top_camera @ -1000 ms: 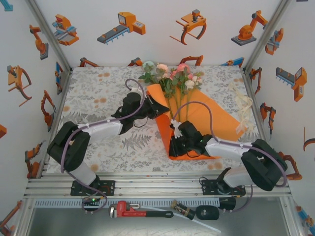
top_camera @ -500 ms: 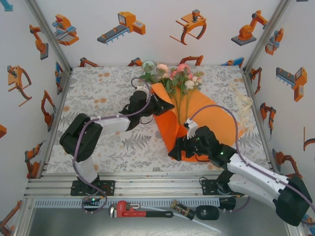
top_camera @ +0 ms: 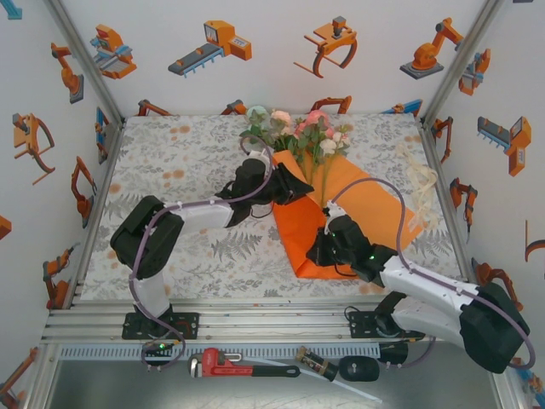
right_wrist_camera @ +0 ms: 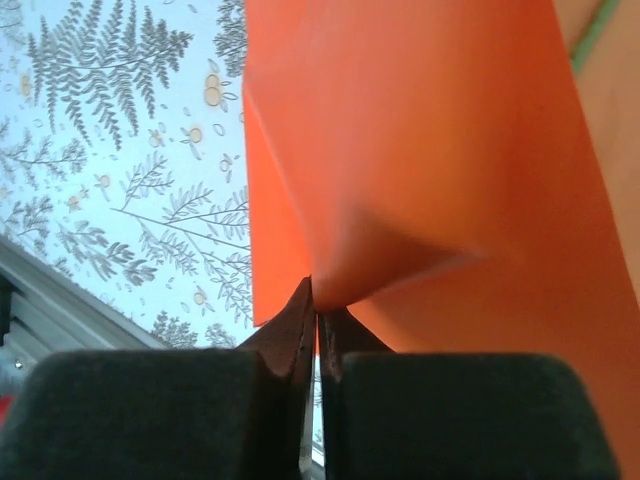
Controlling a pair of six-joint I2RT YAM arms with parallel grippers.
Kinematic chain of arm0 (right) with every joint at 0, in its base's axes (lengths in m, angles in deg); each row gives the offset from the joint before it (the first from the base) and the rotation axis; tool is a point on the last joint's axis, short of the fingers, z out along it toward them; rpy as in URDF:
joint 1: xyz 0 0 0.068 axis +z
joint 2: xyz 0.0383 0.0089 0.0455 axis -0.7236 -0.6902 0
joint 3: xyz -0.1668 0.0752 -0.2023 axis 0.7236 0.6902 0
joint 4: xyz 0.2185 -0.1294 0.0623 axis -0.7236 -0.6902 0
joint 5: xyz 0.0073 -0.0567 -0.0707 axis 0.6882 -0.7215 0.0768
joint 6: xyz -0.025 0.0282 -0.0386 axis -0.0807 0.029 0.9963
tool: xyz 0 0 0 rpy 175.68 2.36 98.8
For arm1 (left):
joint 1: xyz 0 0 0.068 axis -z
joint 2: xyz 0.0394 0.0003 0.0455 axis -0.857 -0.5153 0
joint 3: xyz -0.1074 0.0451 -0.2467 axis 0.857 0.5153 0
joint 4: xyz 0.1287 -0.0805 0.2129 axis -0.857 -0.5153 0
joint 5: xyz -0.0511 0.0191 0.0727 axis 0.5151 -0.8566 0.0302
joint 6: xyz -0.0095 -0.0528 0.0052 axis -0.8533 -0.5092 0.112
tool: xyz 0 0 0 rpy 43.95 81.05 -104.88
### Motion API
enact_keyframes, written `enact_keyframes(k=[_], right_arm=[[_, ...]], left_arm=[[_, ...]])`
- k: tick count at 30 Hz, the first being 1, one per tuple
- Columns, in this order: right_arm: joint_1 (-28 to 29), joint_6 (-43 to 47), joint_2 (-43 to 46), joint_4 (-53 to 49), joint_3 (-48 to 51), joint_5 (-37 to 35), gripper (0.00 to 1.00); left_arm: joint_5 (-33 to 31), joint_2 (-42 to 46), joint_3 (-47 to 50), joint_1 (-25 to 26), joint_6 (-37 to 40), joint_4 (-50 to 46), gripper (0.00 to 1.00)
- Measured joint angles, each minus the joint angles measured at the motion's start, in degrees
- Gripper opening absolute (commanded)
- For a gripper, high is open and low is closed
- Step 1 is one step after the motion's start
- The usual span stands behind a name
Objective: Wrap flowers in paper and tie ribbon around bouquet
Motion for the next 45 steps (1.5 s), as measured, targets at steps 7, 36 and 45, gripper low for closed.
enact_keyframes(k=[7,36,45], right_arm=[[-0.31,-1.07,0.35,-0.15,1.42,-2.4,0.27],[-0.5,8.57,-12.72,0.74,-13.42,6.69,0.27],[-0.5,8.66,-20.7,5.77,-11.89,13.57,0.28]], left_arm=[[-8.17,5.68,-3.02,-4.7,17.92,-12.52,0.45],[-19.3,-10.16,-14.69,-10.86,35.47,-26.36,0.31],[-17.31,-17.49,-25.66,-18.49,34.58,-25.24,0.29]])
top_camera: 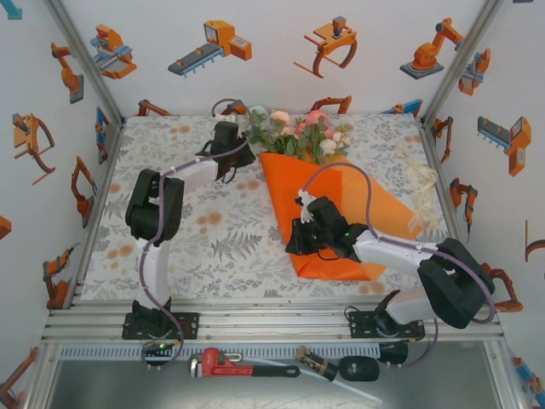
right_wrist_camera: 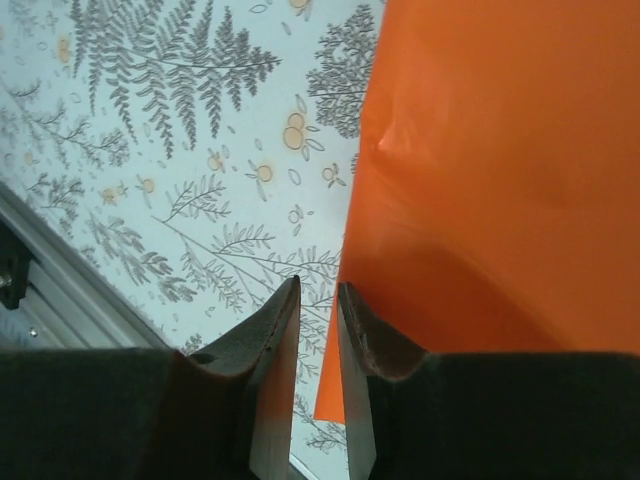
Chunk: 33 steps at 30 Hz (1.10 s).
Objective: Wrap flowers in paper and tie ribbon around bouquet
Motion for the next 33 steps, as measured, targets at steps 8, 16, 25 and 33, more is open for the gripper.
enact_keyframes(k=[8,16,25,33], right_arm=[[-1.01,-2.49,9.92,0.17,1.2,-2.23,0.32],[-3.3,-4.44,9.01,0.87,3.67,-4.66,0.3],[-2.69,-5.25,2.25,0.61,3.98,2.29,0.3],[-14.14,-6.29,16.48,-7.26,1.2,-0.13,0.63]], left_arm=[[2.8,6.95,5.99,1.6,-3.8,0.09,0.27],[2.95,5.35,4.66,11.28,-4.2,0.59,0.19],[2.54,-4.17,-1.79,1.84,-6.82,-2.49,0.23],[2.95,6.51,6.21,-0.5,-7.37,-2.05,0.3]])
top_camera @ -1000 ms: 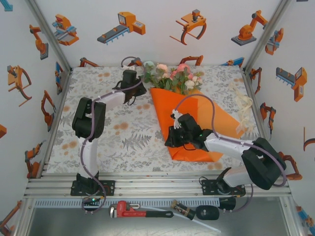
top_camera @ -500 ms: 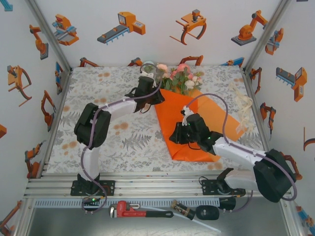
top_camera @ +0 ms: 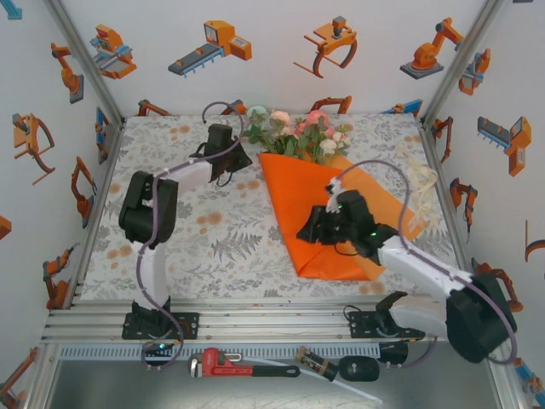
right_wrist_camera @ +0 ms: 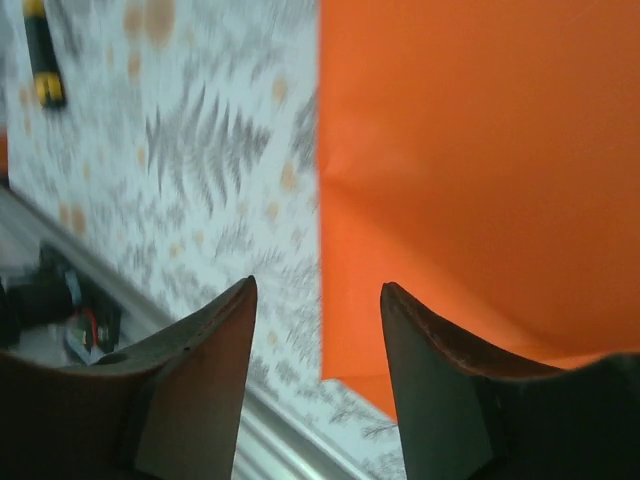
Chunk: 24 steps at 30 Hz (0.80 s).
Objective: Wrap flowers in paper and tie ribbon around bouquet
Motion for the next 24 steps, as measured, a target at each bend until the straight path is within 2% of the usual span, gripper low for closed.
enact_keyframes(k=[2,5,8,11,15,20,24], right_arm=[[-7.13,-0.22,5.09,-3.43,-1.25,-4.04,0.72],[-19.78,-0.28,10.1,-10.6,-3.48,-9.31,0.74],[-34.27,-0.85,10.6,-16.74,-4.44,-12.61,0.75],[-46.03,-1.11,9.2,-22.14,-4.37,-14.56,0.76],[-52.33,-0.92,6.88,-24.98,-3.69,-16.2,0.77],[-52.83,0.26,-0.46,-24.13,-1.51,-15.67,0.74],[-52.87,0.31,-7.19,-21.81,0.83,-13.46,0.71]], left_arm=[[-0.02,5.57,2.75,1.75,-0.02,-0.2,0.31],[0.02,12.59,4.46,7.74,1.16,-0.39,0.31],[1.29,15.67,4.81,15.41,3.69,0.15,0.34],[4.17,15.26,4.94,22.12,6.88,0.44,0.38],[6.88,13.03,5.64,26.88,13.2,0.46,0.43],[10.58,12.79,12.02,27.89,20.33,4.13,0.57],[12.24,12.9,13.92,27.58,24.26,4.2,0.74]])
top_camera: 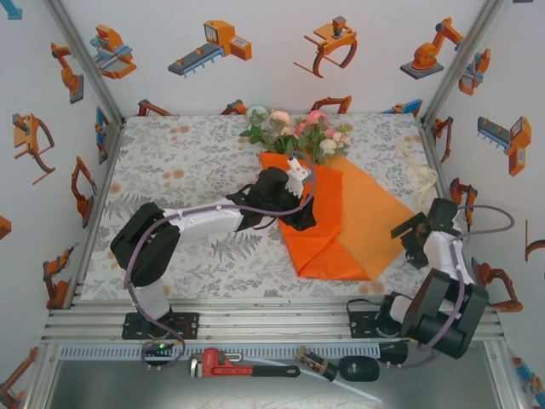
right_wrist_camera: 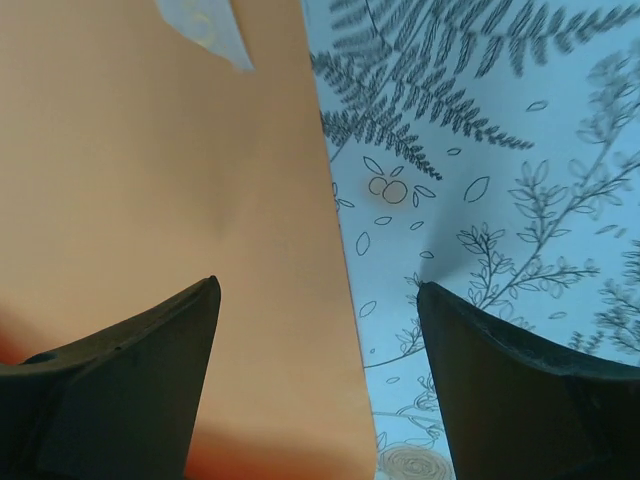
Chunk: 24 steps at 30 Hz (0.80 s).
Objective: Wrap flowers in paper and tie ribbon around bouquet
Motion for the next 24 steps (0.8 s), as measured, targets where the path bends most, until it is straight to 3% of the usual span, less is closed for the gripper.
enact_keyframes(k=[4,9,15,24], right_arm=[[-0.2,0.15,-1.86,2.93,-0.59,1.73,0.7],[-0.31,-0.31,-2.89,8.17,0.11,5.9,0.65],[0.22,-3.78,-2.49,14.23,2.64,16.41,0.69],[6.38,-9.64,10.71,14.58,4.33,24.22,0.75]], left_arm=[[1.29,1.07,0.0,0.0,1.57,1.79,0.86],[2.08,1.64,0.04,0.0,1.99,3.98,0.88],[2.14,1.62,0.31,0.0,1.95,4.96,0.88],[2.19,0.66,0.28,0.0,1.18,5.79,0.89]])
